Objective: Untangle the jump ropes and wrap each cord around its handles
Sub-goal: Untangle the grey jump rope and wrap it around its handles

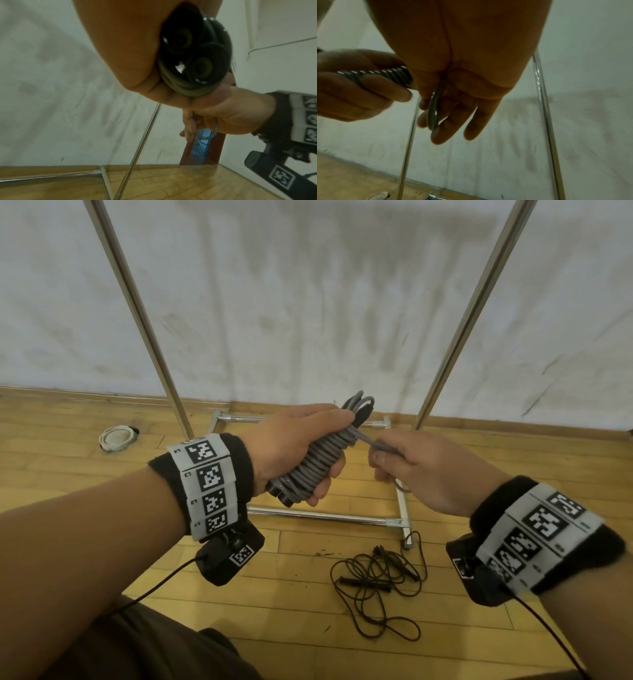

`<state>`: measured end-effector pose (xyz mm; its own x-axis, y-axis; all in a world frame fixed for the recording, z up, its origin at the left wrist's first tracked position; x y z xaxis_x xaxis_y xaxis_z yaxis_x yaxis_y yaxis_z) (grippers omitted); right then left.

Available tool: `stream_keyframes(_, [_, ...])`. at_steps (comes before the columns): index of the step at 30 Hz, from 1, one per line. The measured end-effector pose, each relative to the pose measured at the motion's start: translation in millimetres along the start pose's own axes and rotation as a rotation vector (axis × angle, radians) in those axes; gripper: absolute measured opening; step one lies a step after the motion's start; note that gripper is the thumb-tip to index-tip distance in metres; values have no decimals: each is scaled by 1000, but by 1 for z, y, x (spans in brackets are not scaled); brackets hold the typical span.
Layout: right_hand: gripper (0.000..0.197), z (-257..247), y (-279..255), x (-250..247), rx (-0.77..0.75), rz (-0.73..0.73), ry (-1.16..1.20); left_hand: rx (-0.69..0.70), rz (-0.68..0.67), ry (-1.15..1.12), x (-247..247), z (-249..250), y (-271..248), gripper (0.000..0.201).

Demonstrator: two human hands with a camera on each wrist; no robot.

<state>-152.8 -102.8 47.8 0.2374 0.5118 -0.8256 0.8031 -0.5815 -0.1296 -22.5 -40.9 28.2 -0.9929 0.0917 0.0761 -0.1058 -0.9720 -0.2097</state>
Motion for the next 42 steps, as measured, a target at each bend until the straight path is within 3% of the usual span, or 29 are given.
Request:
stream_keyframes(5, [14,14,1,12,16,-160,7,-127,-292,305,40,-18,-9,16])
stream_keyframes(8, [10,9,5,24,-1,-253,-159,-227,-367,537,58,-38,-8,14])
stream_keyframes(11, [13,-3,10,28,-22,-240,-243,-319,-384,737,62,-56,-8,18])
stream_keyframes(16, [29,-22,12,19,-72,-173,-281,-400,-265,800,54,-66,-1,19])
stream_keyframes(24, [37,-33,0,-2,-101,-122,125,-394,-77,559,28,-61,4,21])
stream_keyframes(27, [34,-26,2,-13,-113,-91,228,-369,-34,519,20,-57,3,9])
stream_keyframes(31, [26,-17,2,-24,-133,-16,191,-344,29,515,11,-53,4,14])
stream_keyframes(39, [10,10,5,-26,22,77,314,-297,179,533,-1,-38,7,15])
stream_keyframes(42, [7,10,5,-21,57,63,227,-275,216,564,-3,-34,6,15])
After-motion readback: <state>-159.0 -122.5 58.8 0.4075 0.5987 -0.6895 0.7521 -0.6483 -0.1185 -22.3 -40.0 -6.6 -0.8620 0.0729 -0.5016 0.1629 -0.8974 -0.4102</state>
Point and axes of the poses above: each hand's wrist, its own y-axis towards the middle knuckle, its own x-axis out of the palm, z = x × y, the point moved 9 cm from there along y, towards the middle knuckle, and after that the axes turned 2 degrees about y, right-handed, at the moved point
